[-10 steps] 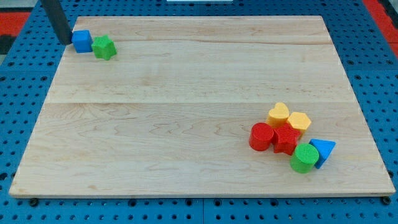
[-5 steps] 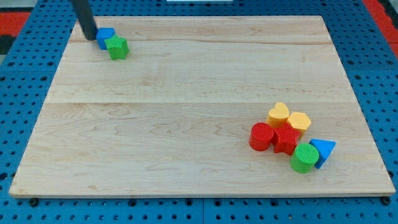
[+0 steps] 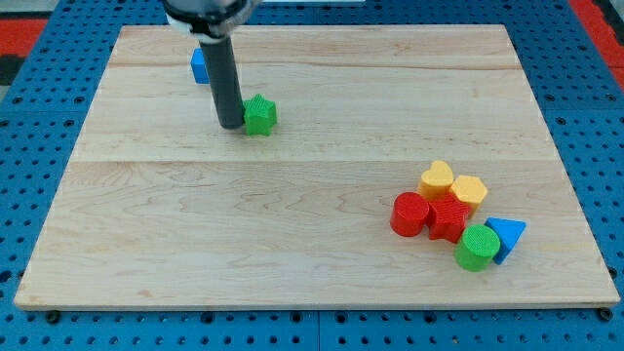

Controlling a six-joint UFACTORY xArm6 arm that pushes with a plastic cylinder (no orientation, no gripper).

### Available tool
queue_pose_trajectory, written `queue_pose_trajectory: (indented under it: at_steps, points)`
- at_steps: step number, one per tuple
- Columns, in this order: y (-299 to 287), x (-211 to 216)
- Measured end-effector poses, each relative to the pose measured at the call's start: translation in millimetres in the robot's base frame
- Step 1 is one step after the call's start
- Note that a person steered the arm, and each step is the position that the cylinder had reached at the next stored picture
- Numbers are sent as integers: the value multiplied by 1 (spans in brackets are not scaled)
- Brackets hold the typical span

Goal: Push green star into yellow heart

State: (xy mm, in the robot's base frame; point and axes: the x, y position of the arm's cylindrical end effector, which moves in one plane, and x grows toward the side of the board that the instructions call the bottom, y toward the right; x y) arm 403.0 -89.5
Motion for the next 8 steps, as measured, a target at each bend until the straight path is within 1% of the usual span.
queue_pose_trajectory:
  at_steps: [1, 2, 3, 4, 5, 6, 7, 8]
  points:
    - [47, 12]
    - [13, -1]
    - [-9, -26]
    - [28, -44]
    - [43, -7]
    - [85, 22]
    - [93, 3]
    - [80, -14]
